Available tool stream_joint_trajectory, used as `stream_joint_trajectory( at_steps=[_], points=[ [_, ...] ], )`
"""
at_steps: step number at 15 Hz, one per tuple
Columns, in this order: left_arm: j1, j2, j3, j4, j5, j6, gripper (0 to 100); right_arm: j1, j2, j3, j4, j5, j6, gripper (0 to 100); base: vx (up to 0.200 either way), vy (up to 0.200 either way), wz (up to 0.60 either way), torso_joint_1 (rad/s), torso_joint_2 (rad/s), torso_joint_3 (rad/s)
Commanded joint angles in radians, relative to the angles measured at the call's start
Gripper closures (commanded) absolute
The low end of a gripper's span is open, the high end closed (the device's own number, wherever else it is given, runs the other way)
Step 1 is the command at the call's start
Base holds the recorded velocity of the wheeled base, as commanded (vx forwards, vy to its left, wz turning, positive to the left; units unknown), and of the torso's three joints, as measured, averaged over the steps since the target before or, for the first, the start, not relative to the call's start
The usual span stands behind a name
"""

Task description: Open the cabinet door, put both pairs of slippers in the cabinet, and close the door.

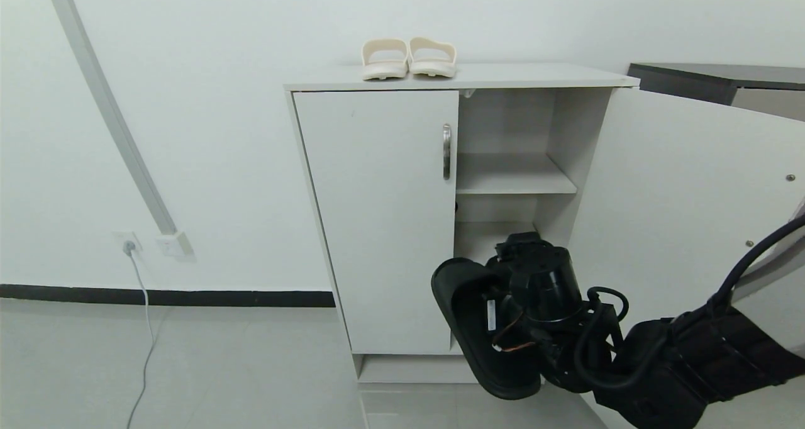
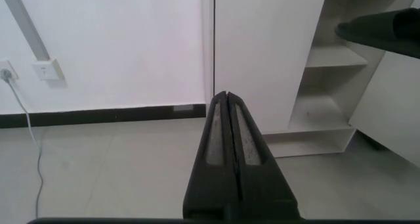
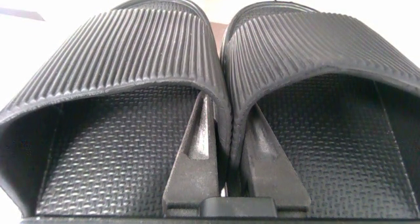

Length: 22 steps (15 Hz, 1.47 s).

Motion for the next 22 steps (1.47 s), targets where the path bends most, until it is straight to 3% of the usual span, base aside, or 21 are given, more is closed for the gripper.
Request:
stream_joint_trajectory(
  at_steps=[1,6,9,17,22],
  points=[
    [0.000,0.001,-0.001,0.000,0.000,0.000,100,0.002,0.057,-0.017,-0.049,-0.045,-0.003,100,0.000,0.000,0.00,0.000,0.00,0.000],
    [0.000,0.001,-0.001,0.000,0.001,-0.002,100,0.010,0.151,-0.109,-0.076,-0.181,0.001,100,0.000,0.000,0.00,0.000,0.00,0.000],
    [0.000,0.001,-0.001,0.000,0.001,-0.002,100,0.007,0.163,-0.112,-0.076,-0.183,0.001,100,0.000,0.000,0.00,0.000,0.00,0.000],
    [0.000,0.001,-0.001,0.000,0.001,-0.002,100,0.002,0.172,-0.108,-0.078,-0.184,0.004,100,0.000,-0.200,0.00,0.001,0.00,0.002],
    [0.000,0.001,-0.001,0.000,0.001,-0.002,100,0.002,0.194,-0.108,-0.081,-0.183,0.004,100,0.000,0.000,0.00,0.000,0.00,0.000]
  ],
)
